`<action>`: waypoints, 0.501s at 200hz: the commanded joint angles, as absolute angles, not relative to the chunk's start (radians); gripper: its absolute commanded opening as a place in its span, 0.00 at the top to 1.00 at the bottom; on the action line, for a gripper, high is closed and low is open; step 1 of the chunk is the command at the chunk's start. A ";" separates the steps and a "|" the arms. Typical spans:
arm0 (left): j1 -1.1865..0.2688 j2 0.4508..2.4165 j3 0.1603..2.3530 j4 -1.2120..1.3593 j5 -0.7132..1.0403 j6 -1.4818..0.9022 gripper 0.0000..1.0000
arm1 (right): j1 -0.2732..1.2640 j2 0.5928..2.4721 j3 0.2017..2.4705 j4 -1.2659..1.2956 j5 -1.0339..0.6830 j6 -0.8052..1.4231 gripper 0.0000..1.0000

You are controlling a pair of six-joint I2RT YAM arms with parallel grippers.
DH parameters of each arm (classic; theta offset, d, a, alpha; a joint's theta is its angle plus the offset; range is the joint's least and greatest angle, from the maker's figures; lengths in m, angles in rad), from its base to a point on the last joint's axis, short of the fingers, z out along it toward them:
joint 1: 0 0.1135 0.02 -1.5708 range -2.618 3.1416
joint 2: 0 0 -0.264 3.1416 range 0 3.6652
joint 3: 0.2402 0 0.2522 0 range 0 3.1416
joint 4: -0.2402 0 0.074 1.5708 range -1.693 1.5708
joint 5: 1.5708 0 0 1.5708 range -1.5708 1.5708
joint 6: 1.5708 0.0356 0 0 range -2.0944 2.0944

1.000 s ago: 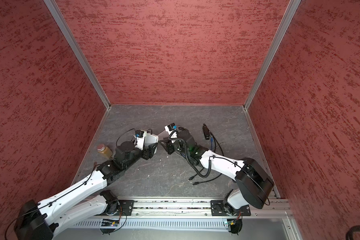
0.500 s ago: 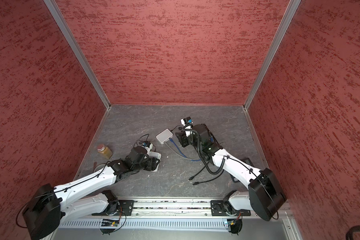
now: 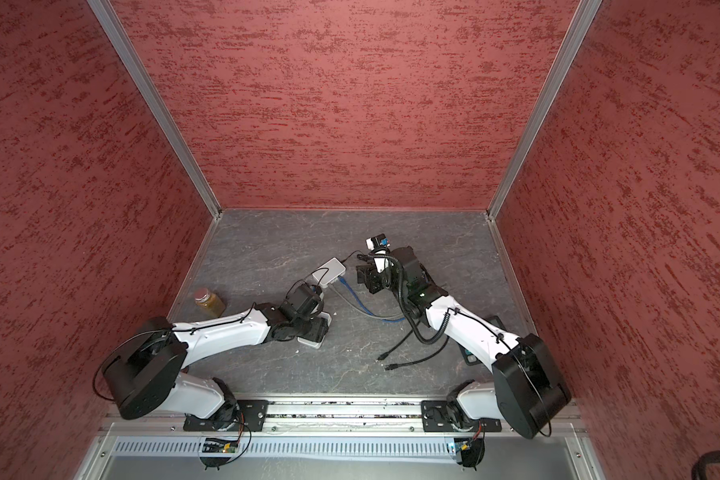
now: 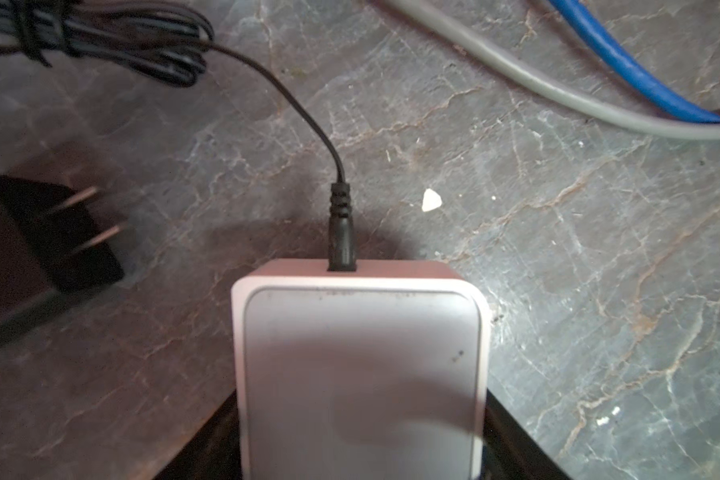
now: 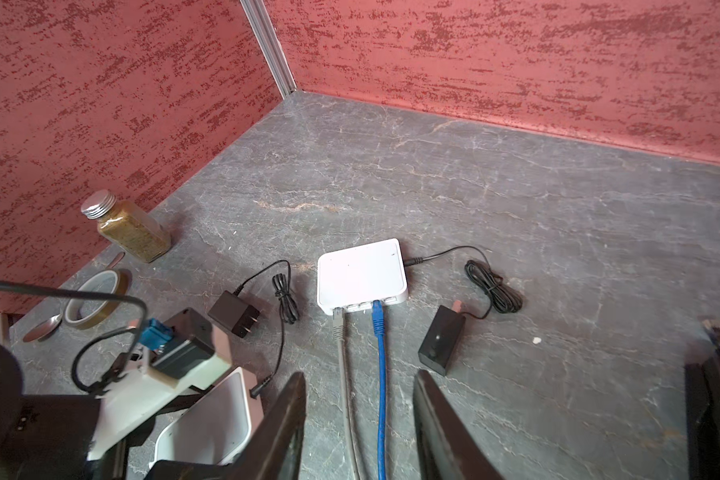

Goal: Insert the plug into the switch port
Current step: 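Lower the white switch with its plugged cable onto the table with left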

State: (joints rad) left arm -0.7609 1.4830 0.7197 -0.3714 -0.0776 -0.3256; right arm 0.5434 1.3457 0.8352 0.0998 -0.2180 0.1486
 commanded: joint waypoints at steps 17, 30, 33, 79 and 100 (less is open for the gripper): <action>-0.793 1.553 0.765 -0.413 -0.178 -0.267 0.79 | 0.525 1.350 0.808 0.130 -0.221 0.138 0.56; -0.804 1.568 0.776 -0.416 -0.194 -0.261 0.71 | 0.522 1.351 0.805 0.134 -0.218 0.133 0.57; -0.807 1.572 0.778 -0.417 -0.197 -0.260 0.70 | 0.520 1.350 0.804 0.134 -0.218 0.133 0.56; -0.831 1.633 0.829 -0.441 -0.228 -0.244 0.52 | 0.501 1.350 0.806 0.130 -0.216 0.120 0.56; -0.833 1.631 0.840 -0.440 -0.243 -0.241 0.45 | 0.485 1.350 0.805 0.144 -0.227 0.122 0.55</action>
State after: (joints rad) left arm -0.8272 1.6115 0.8295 -0.4328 -0.1970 -0.2592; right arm 0.5064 1.3457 0.8055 0.1085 -0.2176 0.1314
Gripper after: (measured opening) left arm 0.721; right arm 0.446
